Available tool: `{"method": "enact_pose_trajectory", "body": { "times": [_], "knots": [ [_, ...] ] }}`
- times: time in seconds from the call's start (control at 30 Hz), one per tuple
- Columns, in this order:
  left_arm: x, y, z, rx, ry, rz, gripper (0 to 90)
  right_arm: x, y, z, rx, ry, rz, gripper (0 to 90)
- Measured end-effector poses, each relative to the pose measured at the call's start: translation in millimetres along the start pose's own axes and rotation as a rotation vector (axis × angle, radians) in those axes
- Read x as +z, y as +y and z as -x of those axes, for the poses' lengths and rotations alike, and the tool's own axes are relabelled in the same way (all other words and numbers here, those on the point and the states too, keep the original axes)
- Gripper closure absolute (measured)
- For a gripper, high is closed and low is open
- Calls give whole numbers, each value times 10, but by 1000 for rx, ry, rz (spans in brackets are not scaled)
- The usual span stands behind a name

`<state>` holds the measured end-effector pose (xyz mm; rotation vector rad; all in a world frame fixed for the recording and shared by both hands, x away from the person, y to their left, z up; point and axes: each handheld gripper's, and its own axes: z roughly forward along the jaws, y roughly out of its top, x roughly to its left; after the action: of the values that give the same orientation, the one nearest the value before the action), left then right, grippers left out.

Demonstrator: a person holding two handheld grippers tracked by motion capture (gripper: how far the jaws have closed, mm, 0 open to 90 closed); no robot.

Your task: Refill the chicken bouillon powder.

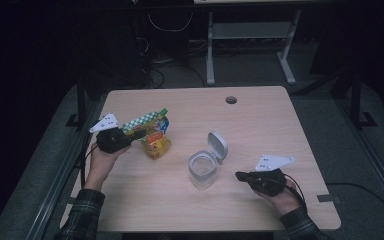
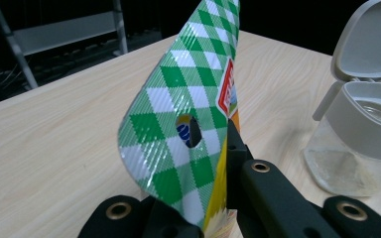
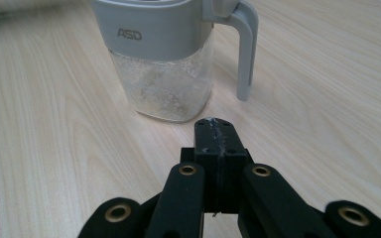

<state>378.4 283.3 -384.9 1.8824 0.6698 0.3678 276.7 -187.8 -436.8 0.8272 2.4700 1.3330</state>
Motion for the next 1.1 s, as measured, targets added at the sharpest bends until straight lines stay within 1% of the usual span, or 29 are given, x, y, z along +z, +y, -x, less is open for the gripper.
{"method": "enact_pose_trajectory", "body": {
  "times": [0.07, 0.1, 0.2, 0.23, 0.3, 0.4, 0.43, 0.47, 0.53, 0.57, 0.67, 0.77, 0.87, 0.93, 1.0, 1.03, 1.1],
  "knots": [
    [-4, 29, 11, -2, -1, -3, 900, 0, -2, -4, -1, -4, 0, 898],
    [-7, 37, 13, -6, -5, 5, 900, 3, -2, -10, 3, -8, -1, 898],
    [-22, 51, 26, -29, -19, 21, 900, 8, 5, -20, 0, -16, 1, 898],
    [-29, 59, 34, -29, -20, 22, 900, 7, 10, -29, 5, -17, 2, 898],
    [-41, 73, 59, -28, -18, 17, 900, 3, 19, -39, -1, -12, 6, 898],
    [-62, 95, 97, -6, -9, 5, 900, 5, 25, -54, -6, -5, 11, 898],
    [-71, 102, 113, -10, -5, 1, 900, 5, 26, -57, -8, -3, 9, 898],
    [-88, 109, 116, -1, -15, -8, 900, 4, 27, -61, -11, 0, 10, 898],
    [-111, 115, 127, -6, -11, -11, 900, 2, 30, -70, -15, 1, 12, 899],
    [-126, 117, 127, -11, -22, -13, 900, 0, 33, -74, -15, 2, 14, 898],
    [-187, 138, 146, -12, -25, -17, 900, -12, 50, -92, -13, 6, 21, 898],
    [-257, 171, 159, -31, -41, 3, 900, -18, 79, -125, 4, 15, 33, 898],
    [-322, 209, 171, -41, -52, 21, 900, -20, 109, -170, 12, 27, 40, 899],
    [-356, 227, 183, -47, -61, 30, 900, -19, 128, -194, 7, 36, 46, 899],
    [-378, 246, 203, -38, -67, 34, 900, -22, 144, -212, 3, 42, 54, 899],
    [-386, 258, 219, -39, -71, 35, 900, -28, 153, -223, 9, 45, 54, 899],
    [-398, 286, 249, -37, -81, 28, 900, -37, 168, -232, 7, 52, 70, 899]
  ]
}}
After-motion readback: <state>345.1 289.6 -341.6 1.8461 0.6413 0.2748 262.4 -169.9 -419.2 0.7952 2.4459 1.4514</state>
